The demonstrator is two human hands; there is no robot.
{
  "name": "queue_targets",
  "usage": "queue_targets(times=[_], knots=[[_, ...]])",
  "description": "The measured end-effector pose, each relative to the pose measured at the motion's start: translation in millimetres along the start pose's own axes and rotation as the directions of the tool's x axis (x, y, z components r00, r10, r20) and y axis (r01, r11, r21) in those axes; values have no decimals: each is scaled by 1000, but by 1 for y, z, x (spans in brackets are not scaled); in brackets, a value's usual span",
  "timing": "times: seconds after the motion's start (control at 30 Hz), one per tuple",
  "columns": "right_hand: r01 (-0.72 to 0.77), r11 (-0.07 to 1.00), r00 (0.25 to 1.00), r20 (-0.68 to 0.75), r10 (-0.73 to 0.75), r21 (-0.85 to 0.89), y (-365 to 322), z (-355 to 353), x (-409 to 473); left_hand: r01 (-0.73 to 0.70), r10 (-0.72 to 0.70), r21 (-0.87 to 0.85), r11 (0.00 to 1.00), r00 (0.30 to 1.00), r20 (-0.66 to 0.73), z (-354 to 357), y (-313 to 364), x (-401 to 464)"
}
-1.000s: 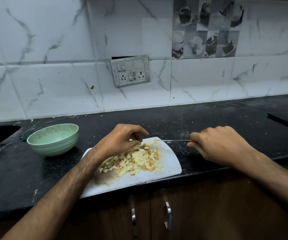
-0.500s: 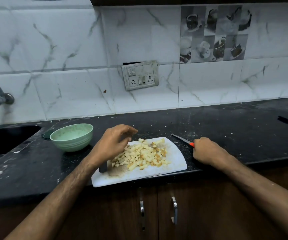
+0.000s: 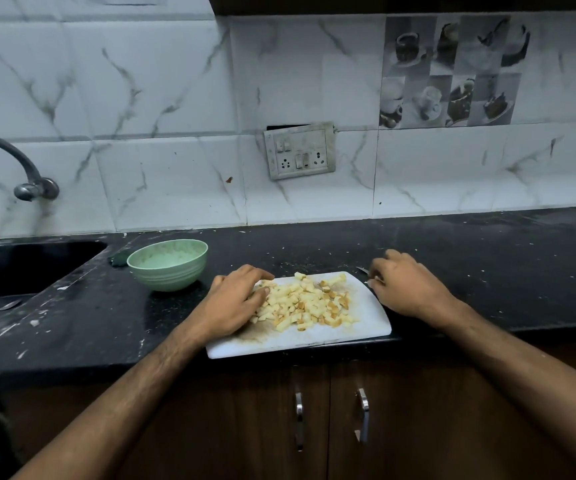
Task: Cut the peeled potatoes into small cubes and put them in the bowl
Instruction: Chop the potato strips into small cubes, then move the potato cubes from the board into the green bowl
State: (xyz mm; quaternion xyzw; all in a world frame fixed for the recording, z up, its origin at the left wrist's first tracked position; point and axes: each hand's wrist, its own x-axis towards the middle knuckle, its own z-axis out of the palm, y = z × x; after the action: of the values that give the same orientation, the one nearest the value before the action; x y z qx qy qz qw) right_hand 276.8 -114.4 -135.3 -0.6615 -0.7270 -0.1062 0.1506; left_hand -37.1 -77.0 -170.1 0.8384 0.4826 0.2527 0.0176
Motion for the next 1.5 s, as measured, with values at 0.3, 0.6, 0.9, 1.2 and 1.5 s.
queue_targets(times=[0.3, 0.6, 0.9, 1.2, 1.5], knots=[[79, 882, 986, 97, -139, 465, -17, 42, 53, -65, 81, -104, 992, 984, 161, 20, -14, 69], [67, 835, 981, 118, -156, 547, -24, 52, 56, -154, 143, -4, 988, 914, 380, 4, -14, 102], [-48, 865, 972, 222, -74, 500, -34, 32, 55, -111, 110, -21, 994, 906, 409, -5, 15, 120], [-95, 877, 966, 257, -34, 471, -37, 30, 54, 85, -25, -109, 990, 883, 468, -16, 16, 110], [-116, 716, 957, 271, -105, 688, -31, 22, 56, 393, -331, -368, 843, 917, 222, -13, 21, 36]])
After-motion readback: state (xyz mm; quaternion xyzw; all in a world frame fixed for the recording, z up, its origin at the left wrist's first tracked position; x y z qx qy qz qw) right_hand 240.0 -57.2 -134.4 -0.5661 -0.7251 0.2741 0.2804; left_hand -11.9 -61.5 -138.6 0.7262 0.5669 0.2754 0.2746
